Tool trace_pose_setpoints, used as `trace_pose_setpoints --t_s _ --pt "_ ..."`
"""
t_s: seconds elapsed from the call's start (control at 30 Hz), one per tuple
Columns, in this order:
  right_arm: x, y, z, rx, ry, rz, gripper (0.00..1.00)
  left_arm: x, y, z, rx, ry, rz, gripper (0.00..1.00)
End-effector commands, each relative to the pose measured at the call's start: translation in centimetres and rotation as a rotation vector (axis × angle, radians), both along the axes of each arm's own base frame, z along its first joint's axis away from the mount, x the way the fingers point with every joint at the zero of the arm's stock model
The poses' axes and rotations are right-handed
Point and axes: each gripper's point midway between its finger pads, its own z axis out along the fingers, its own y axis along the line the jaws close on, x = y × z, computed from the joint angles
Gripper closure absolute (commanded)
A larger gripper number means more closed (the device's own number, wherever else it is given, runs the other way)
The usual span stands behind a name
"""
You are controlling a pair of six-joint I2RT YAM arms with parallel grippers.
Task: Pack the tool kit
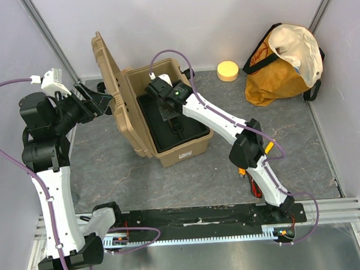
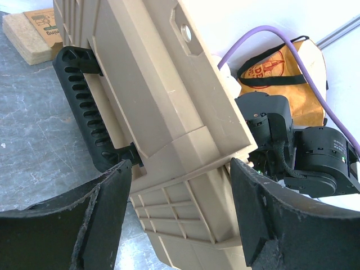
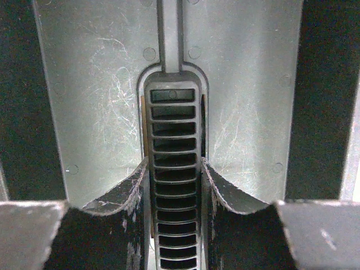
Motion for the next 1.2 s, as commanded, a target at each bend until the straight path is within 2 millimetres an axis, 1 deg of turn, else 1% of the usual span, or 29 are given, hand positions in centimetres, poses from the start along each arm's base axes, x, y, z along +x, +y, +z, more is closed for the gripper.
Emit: trace_pose_setpoints --t_s 0.0,0.1,0.2,0.27,0.33,0.4,0.47,0.57,0.63,0.67,0.77,0.87,1.0,1.07,1.17 --pt "0.9 1.0 0.3 0.062 -0.032 -0.049 1.00 0.1 0.1 1.1 0.040 -0.063 -0.005 0.24" --pt "0.8 1.1 -0.2 0.067 -0.023 -0.060 1.00 0.1 0.2 1.1 0.038 -0.062 -0.005 0.24" --pt "0.8 1.2 -0.3 0.069 -0.021 -0.058 1.00 0.0 0.1 1.2 0.039 -0.064 -0.008 0.24" --pt "1.0 0.9 0.5 0.071 -0.042 -0.063 0.85 0.0 0.1 1.3 0.042 -0.069 -0.005 0.23" --pt "1.2 0.6 2.0 0.080 -0.074 -0.067 0.71 -0.1 0.1 1.5 0.043 -0.075 -0.007 0.23" --pt "1.4 0.3 3.9 0.098 -0.116 -0.072 0.59 -0.2 0.1 1.6 0.045 -0.079 -0.007 0.23" --pt "1.6 -0.1 6.1 0.126 -0.158 -0.077 0.50 -0.4 0.0 1.9 0.046 -0.086 -0.008 0.23" --pt "1.5 -0.2 8.9 0.181 -0.204 -0.072 0.48 -0.5 0.0 2.0 0.049 -0.093 -0.007 0.23" --pt "1.3 0.0 9.9 0.213 -0.209 -0.050 0.46 -0.6 0.1 1.9 0.052 -0.094 -0.006 0.22" --pt "1.1 0.0 10.1 0.223 -0.207 -0.040 0.46 -0.7 0.0 2.0 0.052 -0.097 -0.007 0.22" --pt "0.8 0.0 9.7 0.219 -0.190 -0.026 0.45 -0.7 0.0 1.9 0.055 -0.096 -0.008 0.22" --pt "0.4 -1.1 10.4 0.205 -0.206 -0.039 0.44 -0.9 0.0 2.1 0.057 -0.103 -0.008 0.22" --pt "-0.5 -3.9 13.6 0.199 -0.278 -0.069 0.41 -1.2 -0.1 2.3 0.055 -0.111 -0.012 0.21" --pt "-1.5 -5.9 15.2 0.202 -0.314 -0.089 0.41 -1.5 -0.3 2.6 0.054 -0.120 -0.017 0.21" --pt "-2.6 -9.6 16.0 0.208 -0.337 -0.141 0.39 -1.9 -0.6 2.9 0.050 -0.130 -0.030 0.21"
